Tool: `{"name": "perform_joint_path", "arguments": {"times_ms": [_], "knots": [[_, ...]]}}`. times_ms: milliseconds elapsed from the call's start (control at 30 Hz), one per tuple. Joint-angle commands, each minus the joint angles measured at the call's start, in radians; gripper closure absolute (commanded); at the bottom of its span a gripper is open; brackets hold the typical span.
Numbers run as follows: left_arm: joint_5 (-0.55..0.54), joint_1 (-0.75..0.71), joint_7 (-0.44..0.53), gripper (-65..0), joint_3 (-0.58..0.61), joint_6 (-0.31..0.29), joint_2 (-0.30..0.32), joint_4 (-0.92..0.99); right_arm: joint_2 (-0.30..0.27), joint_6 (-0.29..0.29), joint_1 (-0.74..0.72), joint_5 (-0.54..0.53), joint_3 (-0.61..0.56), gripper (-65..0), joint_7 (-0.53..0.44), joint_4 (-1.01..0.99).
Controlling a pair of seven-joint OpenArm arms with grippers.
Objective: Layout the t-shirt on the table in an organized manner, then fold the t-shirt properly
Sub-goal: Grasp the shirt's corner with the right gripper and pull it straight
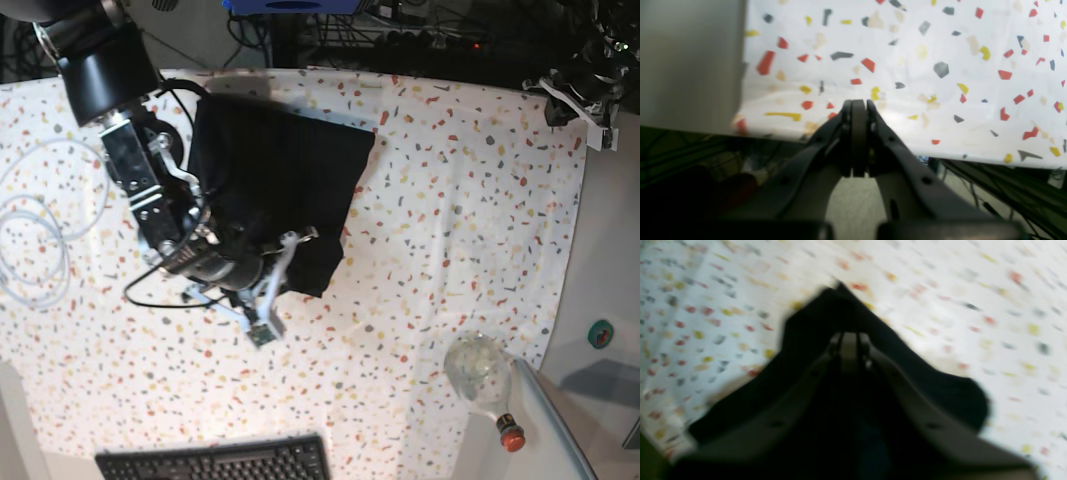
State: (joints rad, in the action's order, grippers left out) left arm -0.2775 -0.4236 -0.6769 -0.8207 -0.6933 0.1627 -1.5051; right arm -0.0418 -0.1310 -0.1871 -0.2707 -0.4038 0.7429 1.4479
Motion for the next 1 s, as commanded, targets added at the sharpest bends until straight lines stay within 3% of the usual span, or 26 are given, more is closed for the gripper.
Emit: {"name": "perform_joint_path", "arguments": {"times_ms": [0, 67, 133, 333, 467, 533, 633, 667, 967], "knots": [[-0.010, -0.007, 0.016, 0.0, -0.007, -0.005, 0.016, -0.010, 0.020, 0.004, -0.061, 0.004, -0.010, -16.1, -0.018, -0.036], [-0.010, -0.008, 0.016, 0.0, -0.009, -0.005, 0.016, -0.007, 0.064, 0.004, -0.119, 0.004, -0.027, -26.1, -0.026, -0.161], [-0.010, -0.013, 0.016, 0.0, -0.015, -0.005, 0.016, -0.007, 0.115, 0.003, -0.176, 0.004, -0.025, -31.1, -0.047, -0.296], [-0.016, -0.028, 0.018, 0.0, -0.018, -0.005, 0.021, -0.007, 0.162, 0.003, -0.280, 0.006, -0.028, -31.2, -0.201, -0.576], [-0.012, -0.028, 0.018, 0.0, -0.018, -0.005, 0.021, -0.005, 0.161, 0.003, -0.286, 0.006, -0.028, -31.1, -0.211, -0.592], [-0.012, -0.027, 0.018, 0.0, -0.018, -0.005, 0.021, -0.005, 0.161, 0.003, -0.285, 0.006, -0.028, -26.6, -0.211, -0.592], [-0.012, -0.019, 0.018, 0.0, -0.016, -0.005, 0.021, -0.005, 0.161, 0.003, -0.283, 0.004, -0.025, -3.6, -0.211, -0.592], [-0.012, -0.019, 0.018, 0.0, -0.015, -0.005, 0.021, -0.005, 0.162, 0.003, -0.283, 0.004, -0.020, 0.0, -0.208, -0.592], [-0.012, -0.017, 0.018, 0.0, -0.012, -0.005, 0.022, -0.005, 0.156, 0.006, -0.283, -0.109, -0.019, 0.0, -0.159, -0.577]]}}
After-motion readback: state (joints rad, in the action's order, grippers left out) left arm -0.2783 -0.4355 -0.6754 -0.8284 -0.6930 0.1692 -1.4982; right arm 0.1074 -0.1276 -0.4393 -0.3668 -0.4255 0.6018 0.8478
